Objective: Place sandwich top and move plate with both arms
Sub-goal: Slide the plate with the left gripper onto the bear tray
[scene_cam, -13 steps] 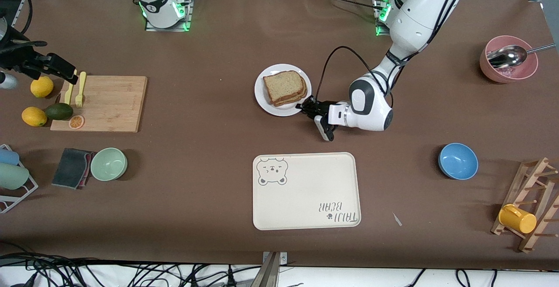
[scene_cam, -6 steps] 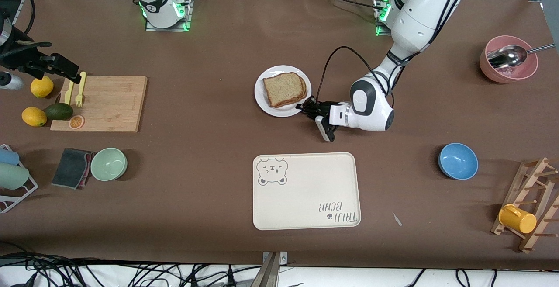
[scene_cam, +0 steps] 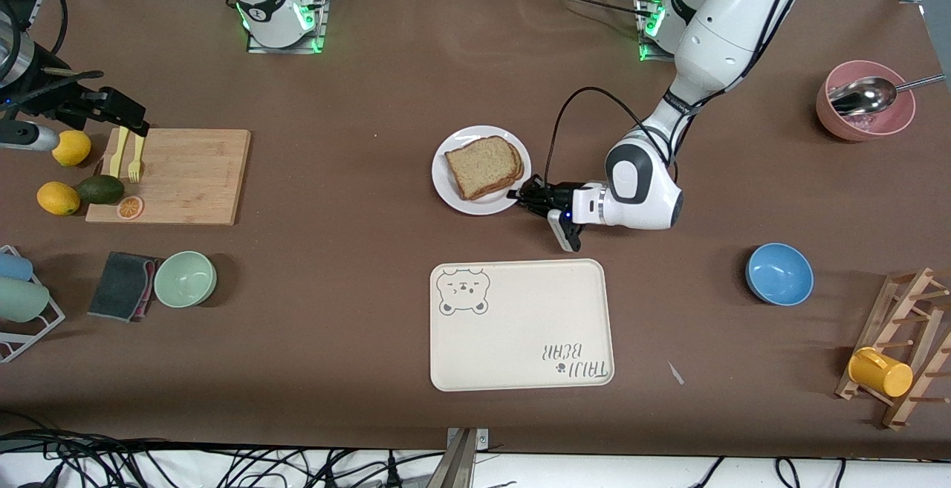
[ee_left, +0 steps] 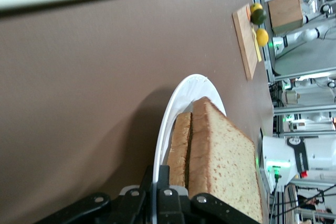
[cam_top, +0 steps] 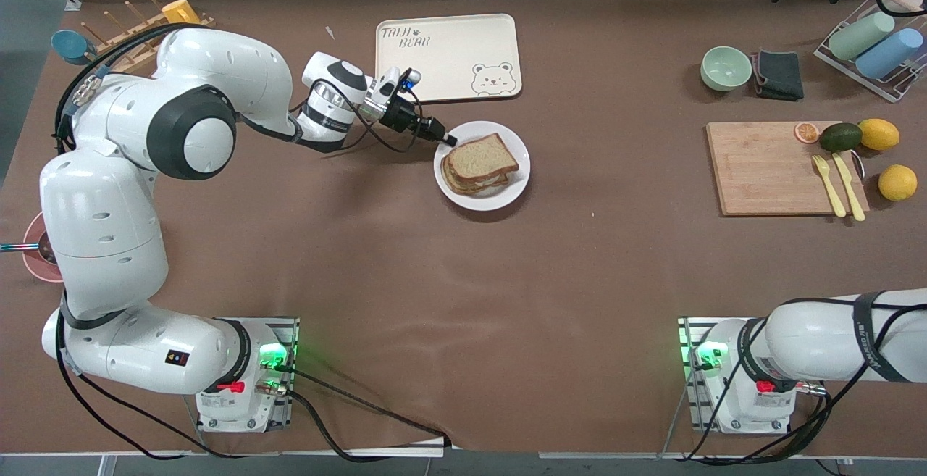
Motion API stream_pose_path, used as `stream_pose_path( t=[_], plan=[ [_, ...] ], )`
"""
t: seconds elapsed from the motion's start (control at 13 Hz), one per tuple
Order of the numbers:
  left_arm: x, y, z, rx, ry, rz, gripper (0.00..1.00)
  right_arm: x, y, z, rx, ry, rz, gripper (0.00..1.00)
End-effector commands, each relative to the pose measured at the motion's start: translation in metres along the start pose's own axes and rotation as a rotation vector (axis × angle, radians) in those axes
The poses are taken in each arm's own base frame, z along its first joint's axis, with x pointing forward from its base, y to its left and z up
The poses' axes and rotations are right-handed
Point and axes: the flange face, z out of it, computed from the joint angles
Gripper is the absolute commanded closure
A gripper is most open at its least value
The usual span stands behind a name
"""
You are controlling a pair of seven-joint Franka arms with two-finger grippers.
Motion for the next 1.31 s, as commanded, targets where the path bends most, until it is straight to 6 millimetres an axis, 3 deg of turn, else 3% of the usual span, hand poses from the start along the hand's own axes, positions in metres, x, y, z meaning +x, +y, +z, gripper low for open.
stream_pose_path(
  t=[0.0, 0.23, 0.46, 0.62, 0.69, 1.23],
  plan=[
    [0.032, 0.02, -0.023, -0.038, 0.072, -0.06, 1.0, 0.001, -0.01, -0.003, -0.009, -0.002, -0.005, 0.0],
    [0.066, 0.026, -0.049, -0.043, 0.135, -0.086, 1.0, 0.001, -0.009, -0.004, -0.01, 0.001, -0.005, 0.0],
    [0.099, 0.019, -0.095, -0.036, 0.22, -0.175, 1.0, 0.003, -0.008, -0.003, -0.02, 0.003, -0.003, 0.0],
    [0.111, -0.009, -0.125, -0.035, 0.281, -0.207, 1.0, 0.002, -0.007, -0.002, -0.021, -0.003, -0.005, 0.0],
    [0.117, -0.028, -0.149, -0.034, 0.327, -0.218, 1.0, 0.001, -0.007, -0.003, -0.022, -0.006, -0.006, 0.0],
    [0.146, -0.087, -0.194, -0.009, 0.447, -0.291, 1.0, -0.002, -0.002, -0.002, -0.018, -0.019, 0.009, 0.0]
  ],
)
